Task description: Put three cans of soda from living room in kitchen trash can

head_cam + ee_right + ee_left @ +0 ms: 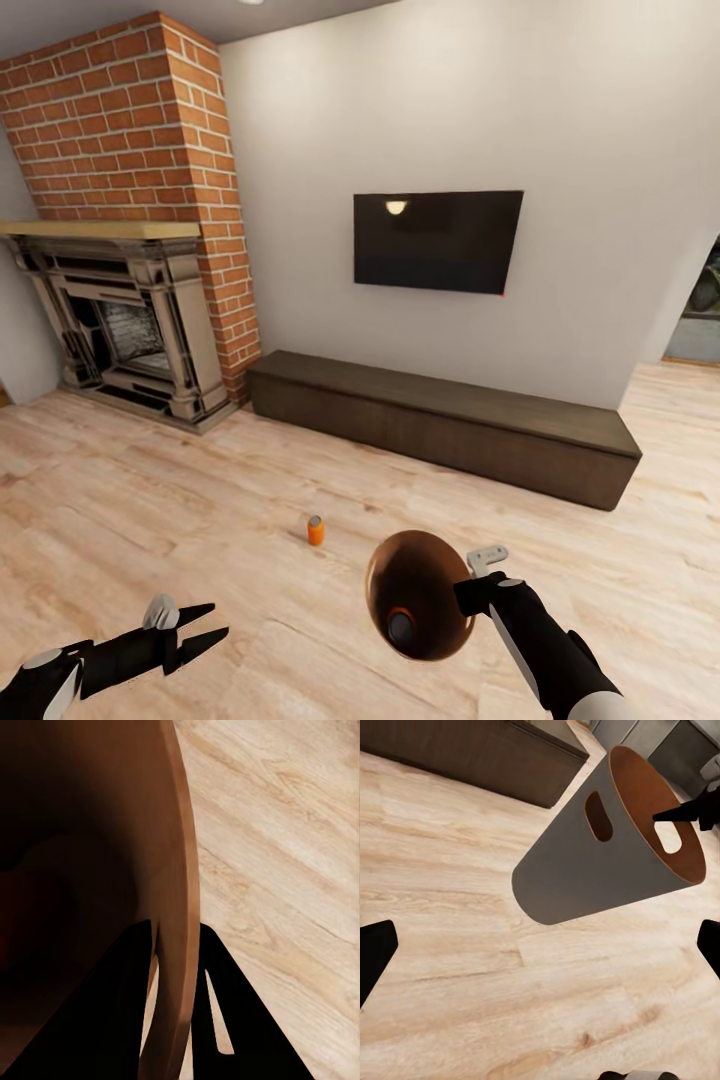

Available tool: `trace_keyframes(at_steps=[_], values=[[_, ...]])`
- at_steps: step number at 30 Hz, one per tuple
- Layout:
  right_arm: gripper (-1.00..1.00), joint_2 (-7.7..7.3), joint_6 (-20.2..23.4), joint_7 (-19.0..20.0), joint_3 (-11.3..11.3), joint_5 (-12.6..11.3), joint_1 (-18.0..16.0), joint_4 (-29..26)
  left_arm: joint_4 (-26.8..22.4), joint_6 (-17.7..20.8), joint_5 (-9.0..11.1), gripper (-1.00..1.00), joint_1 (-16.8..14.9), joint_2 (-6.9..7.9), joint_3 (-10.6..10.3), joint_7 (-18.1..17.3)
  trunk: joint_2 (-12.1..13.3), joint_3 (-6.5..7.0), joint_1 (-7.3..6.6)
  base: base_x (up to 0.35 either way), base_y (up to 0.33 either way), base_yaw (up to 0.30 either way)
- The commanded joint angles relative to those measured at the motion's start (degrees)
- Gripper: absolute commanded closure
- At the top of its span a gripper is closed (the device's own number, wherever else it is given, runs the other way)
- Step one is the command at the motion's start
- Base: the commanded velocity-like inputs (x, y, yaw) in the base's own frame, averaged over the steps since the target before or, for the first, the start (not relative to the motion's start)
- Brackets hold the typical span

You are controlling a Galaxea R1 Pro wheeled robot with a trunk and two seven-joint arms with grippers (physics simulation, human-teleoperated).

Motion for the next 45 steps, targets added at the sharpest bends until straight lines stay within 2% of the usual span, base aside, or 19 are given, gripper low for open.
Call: trace_keyframes(at_steps=[1,24,28,30,34,45], values=[[1.0,0.01,0.01,0.27,-0.01,-0.45,-0.03,-0.06,0.01,0.0,0.0,-1.0,0.0,0.0,0.0,0.0,0.0,0.01,0.0,0.346,0.086,-0.014],[1.0,-0.02,0.58,0.22,-0.24,-0.38,-0.03,-0.44,0.01,-0.11,-0.03,-1.0,0.0,0.0,0.09,0.1,0.0,0.01,0.0,0.346,0.05,-0.001],[1.0,-0.08,2.25,0.24,-0.31,-0.32,-0.03,-1.54,0.01,-0.18,-0.02,-1.0,0.0,0.0,0.09,2.46,0.0,0.01,0.0,0.346,0.0,0.0],[1.0,-0.22,6.01,0.24,-0.77,-0.34,-0.03,-3.63,0.01,-0.23,-0.01,-1.0,0.0,-0.04,0.09,4.68,0.0,0.01,0.0,0.346,0.0,0.0],[1.0,-0.32,10.4,0.24,-4.61,-0.42,-0.03,-6.18,0.01,-0.26,0.0,-1.0,0.0,-0.08,0.09,6.07,0.0,0.01,0.0,0.346,0.0,0.0],[1.0,-0.34,11.32,0.27,-5.97,-0.45,-0.03,-6.72,0.09,-0.27,0.0,-1.0,0.0,-0.09,0.17,6.6,0.0,0.12,0.0,0.346,0.0,-0.111]])
